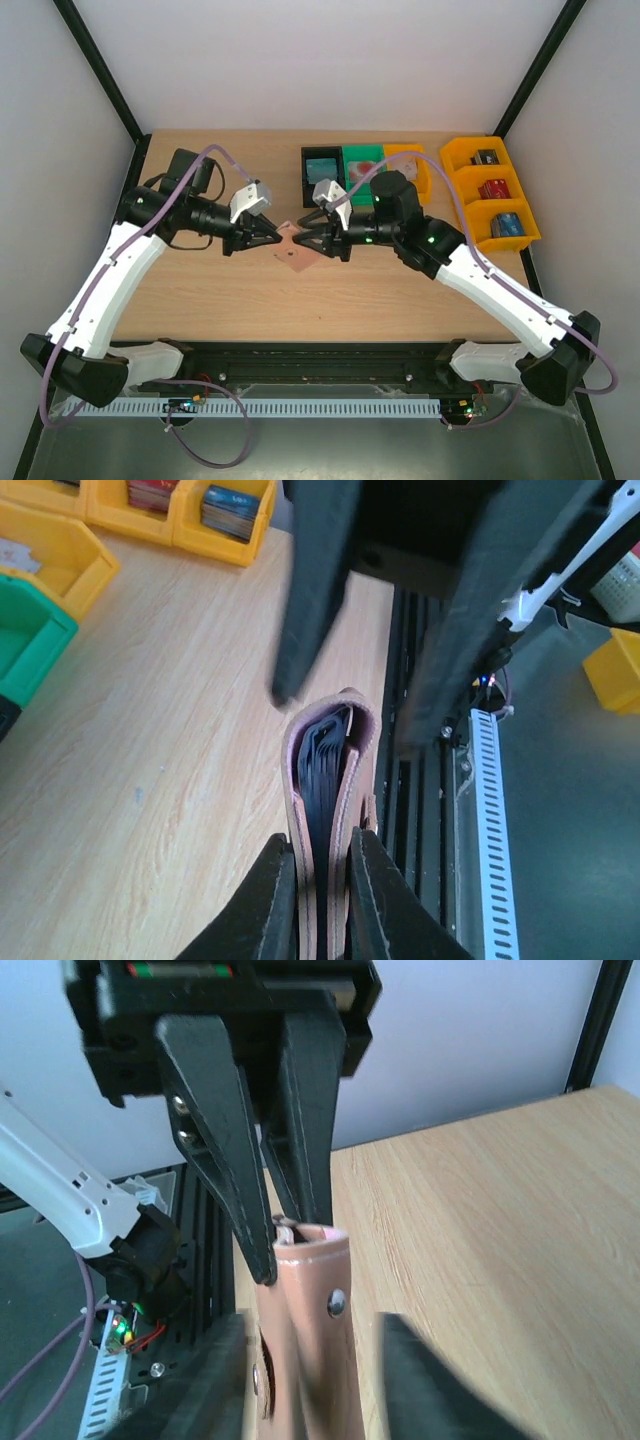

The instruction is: Take the credit cards out of the card holder

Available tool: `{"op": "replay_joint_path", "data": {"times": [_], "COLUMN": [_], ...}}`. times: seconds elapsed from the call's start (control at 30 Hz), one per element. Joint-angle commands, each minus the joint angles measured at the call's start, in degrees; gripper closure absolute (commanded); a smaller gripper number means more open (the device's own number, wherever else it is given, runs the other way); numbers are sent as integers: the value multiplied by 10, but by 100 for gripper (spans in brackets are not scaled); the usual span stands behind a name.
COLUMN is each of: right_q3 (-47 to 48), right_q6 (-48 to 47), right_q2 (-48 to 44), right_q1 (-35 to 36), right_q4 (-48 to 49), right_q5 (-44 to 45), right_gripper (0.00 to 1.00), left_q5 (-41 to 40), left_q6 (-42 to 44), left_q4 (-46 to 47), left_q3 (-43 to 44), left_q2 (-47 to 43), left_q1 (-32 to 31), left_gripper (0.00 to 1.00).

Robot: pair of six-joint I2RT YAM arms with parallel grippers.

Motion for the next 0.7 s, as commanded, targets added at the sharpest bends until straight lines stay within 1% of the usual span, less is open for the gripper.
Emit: {"op": "replay_joint_path", "data": {"times": [0.0, 0.03, 0.07, 0.1, 0.17, 0.27, 0.4, 0.5, 0.53, 0.63, 0.67], "right_q3": [-22, -23, -19, -13, 4, 20, 16, 7, 6, 11, 13], "right_q6": [-7, -9, -11, -13, -12, -10, -3, 7, 7, 8, 9], "right_q2": [-37, -33, -26, -16, 8, 36, 49, 56, 59, 69, 70], "right_q1": [2, 3, 2, 2, 2, 2, 2, 2, 3, 2, 2], "right_q4": [69, 62, 50, 36, 14, -4, 4, 15, 13, 4, 2], "right_q5": [-18, -17, -17, -18, -29, -59, -71, -81, -82, -92, -92], "right_gripper": [35, 28, 25, 24, 24, 29, 37, 39, 47, 85, 95], "left_q5": [10, 10, 12, 15, 24, 28, 26, 26, 27, 30, 30], "left_q6": [62, 75, 88, 101, 131, 144, 147, 149, 151, 157, 157], "left_q4": [-53, -64, -75, -85, -108, -116, -118, -119, -121, -127, -124], "left_q3": [18, 23, 28, 33, 42, 51, 53, 56, 58, 64, 65], "left_q2": [-8, -8, -9, -10, -10, -10, -11, -11, -10, -8, -8], "left_q1": [1, 1, 1, 1, 0, -1, -2, -2, -2, -2, -2], "left_gripper": [98, 98, 98, 98, 98, 98, 98, 98, 98, 98, 98]}}
